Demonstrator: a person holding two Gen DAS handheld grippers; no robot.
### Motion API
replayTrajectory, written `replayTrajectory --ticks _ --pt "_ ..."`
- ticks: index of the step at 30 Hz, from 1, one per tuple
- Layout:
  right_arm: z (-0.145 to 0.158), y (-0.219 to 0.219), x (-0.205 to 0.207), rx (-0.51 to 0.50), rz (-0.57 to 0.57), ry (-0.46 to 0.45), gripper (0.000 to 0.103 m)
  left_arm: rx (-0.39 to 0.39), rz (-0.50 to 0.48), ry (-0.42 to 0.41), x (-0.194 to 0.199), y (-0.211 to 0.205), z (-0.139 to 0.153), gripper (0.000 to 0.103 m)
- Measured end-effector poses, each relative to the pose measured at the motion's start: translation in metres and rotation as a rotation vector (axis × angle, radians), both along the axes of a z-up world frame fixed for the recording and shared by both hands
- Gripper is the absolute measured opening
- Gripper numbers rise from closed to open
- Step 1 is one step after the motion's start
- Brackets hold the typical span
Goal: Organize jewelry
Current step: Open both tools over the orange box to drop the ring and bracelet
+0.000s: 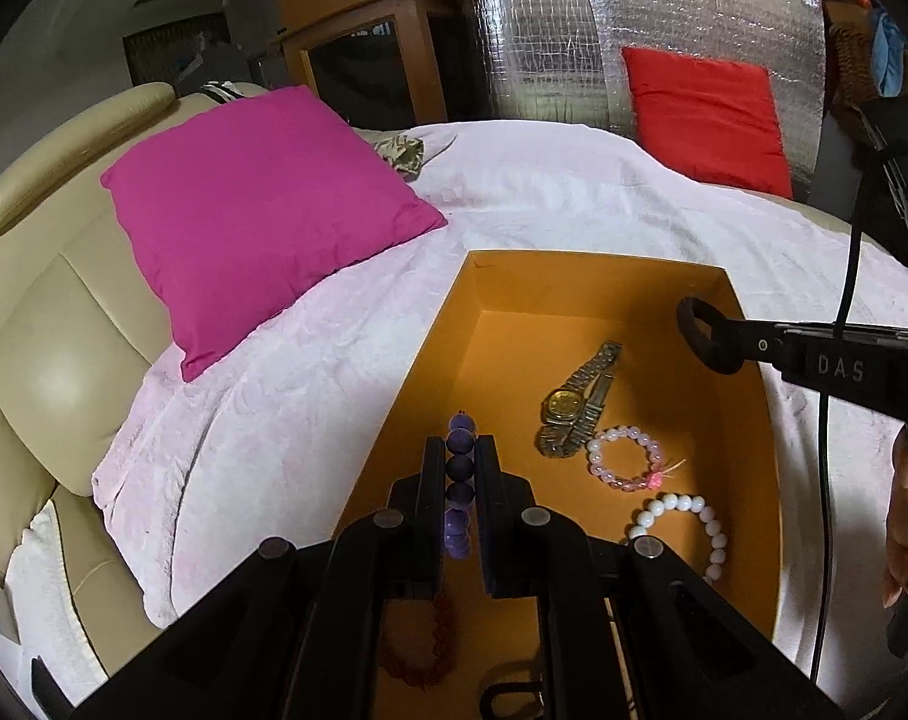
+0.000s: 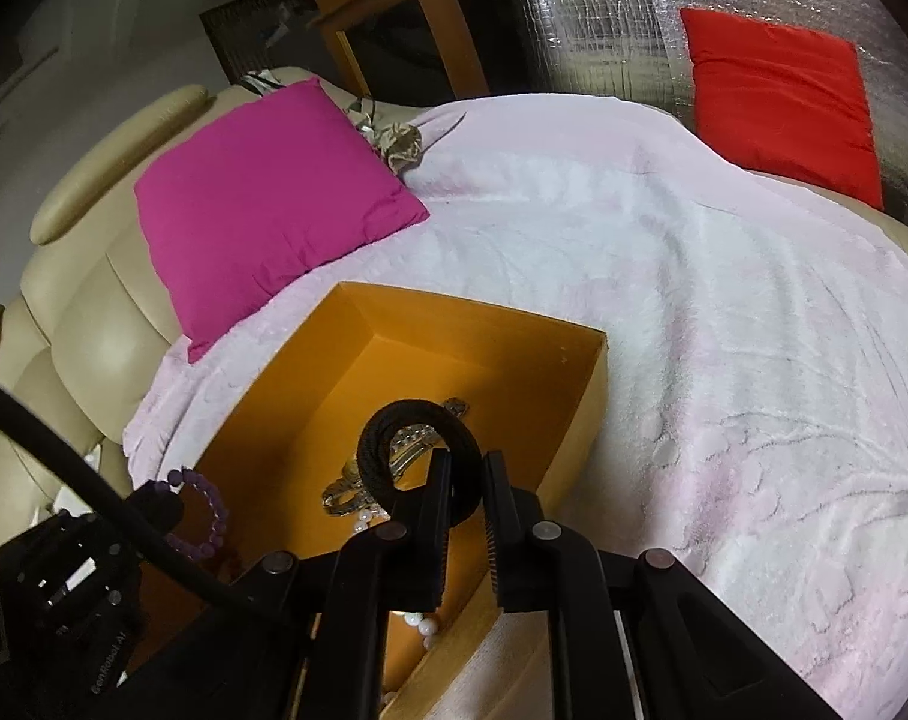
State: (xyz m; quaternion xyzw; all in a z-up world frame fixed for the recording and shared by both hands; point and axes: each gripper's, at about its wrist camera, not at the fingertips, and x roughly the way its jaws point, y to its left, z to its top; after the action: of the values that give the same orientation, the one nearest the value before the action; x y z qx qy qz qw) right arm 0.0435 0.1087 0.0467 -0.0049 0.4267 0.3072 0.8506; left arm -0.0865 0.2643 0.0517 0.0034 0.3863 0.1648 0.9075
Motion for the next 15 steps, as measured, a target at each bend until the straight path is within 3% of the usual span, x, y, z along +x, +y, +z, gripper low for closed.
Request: replayTrajectory --ticks 15 --pt "-0.007 0.0033 0.0085 -0.044 -0.044 -0.025 0.013 0.008 -0.004 0.012 0.0064 0.0 -0.0048 0.01"
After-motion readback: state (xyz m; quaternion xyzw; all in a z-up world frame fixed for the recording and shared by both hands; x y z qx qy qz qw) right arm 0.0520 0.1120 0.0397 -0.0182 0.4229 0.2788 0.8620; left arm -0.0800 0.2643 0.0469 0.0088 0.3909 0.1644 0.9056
